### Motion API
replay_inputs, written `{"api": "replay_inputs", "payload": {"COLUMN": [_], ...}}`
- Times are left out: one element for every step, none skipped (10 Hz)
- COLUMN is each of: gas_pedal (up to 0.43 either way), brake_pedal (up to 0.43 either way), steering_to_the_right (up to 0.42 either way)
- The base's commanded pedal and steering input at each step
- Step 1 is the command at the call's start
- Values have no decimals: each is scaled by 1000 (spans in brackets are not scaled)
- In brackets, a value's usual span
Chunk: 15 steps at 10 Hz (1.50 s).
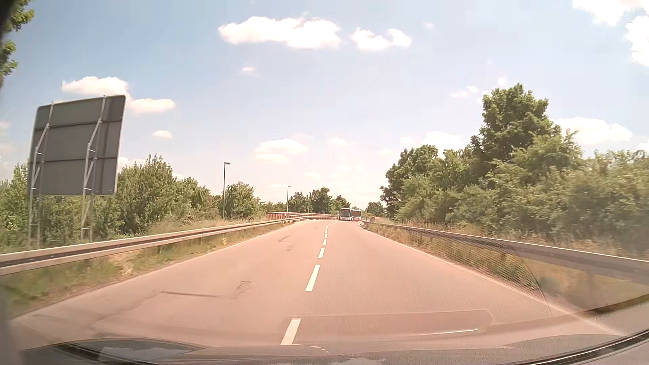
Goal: Follow the waypoints while adhering to traffic rules and regulations
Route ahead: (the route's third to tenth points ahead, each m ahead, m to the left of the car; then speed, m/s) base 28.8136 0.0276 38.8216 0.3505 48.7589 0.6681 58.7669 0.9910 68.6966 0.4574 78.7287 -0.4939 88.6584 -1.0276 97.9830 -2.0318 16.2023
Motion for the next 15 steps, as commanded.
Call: {"api": "replay_inputs", "payload": {"gas_pedal": [228,220,209,197,189,169,169,157,157,157,150,150,150,150,138], "brake_pedal": [12,12,12,12,12,12,12,12,12,12,12,6,12,12,12], "steering_to_the_right": [-6,-6,-6,-5,-4,-3,-3,-2,0,2,3,5,5,5,5]}}
